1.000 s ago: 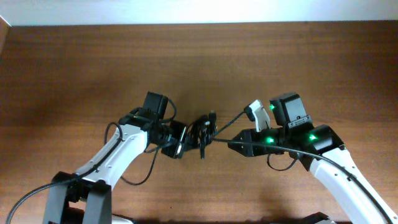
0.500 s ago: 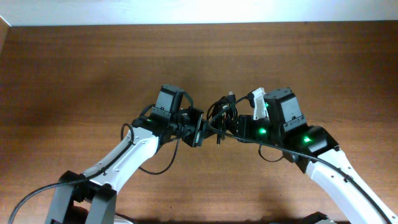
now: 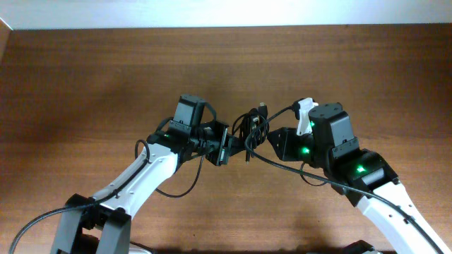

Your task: Untangle cables

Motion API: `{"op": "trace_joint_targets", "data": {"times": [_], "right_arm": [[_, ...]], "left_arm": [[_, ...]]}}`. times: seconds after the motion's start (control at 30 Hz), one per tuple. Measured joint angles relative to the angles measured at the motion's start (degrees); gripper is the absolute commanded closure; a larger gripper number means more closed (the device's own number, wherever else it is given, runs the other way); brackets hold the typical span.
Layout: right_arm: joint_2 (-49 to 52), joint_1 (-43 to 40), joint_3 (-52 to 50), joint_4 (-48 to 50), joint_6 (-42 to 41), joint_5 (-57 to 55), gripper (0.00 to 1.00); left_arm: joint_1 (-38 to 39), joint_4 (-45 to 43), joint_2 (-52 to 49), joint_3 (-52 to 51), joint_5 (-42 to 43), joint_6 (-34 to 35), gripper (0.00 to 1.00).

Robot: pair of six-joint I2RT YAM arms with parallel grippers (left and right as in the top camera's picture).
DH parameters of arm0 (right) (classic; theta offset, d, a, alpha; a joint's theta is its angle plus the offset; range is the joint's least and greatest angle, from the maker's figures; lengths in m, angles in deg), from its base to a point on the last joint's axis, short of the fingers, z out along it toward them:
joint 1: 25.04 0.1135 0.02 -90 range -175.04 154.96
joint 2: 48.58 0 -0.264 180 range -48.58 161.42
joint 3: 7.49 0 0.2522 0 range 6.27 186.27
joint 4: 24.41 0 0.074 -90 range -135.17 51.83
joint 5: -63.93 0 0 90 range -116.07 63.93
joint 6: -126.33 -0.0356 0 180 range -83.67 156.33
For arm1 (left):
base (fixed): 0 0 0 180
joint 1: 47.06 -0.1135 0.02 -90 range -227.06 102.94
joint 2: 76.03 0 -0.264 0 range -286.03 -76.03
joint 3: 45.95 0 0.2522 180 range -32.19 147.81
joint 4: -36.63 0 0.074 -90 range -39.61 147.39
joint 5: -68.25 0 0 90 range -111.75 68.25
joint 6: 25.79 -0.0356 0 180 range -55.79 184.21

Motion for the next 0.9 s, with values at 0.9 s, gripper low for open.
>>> {"op": "trace_joint_targets", "data": {"times": [0.9], "right_arm": [[0.33, -0.11, 0.00, -2.08, 6.99, -7.21, 0.77]], "left_arm": [[5.77, -0.33, 0.00, 0.28, -3.80, -49.03, 1.00]]}}
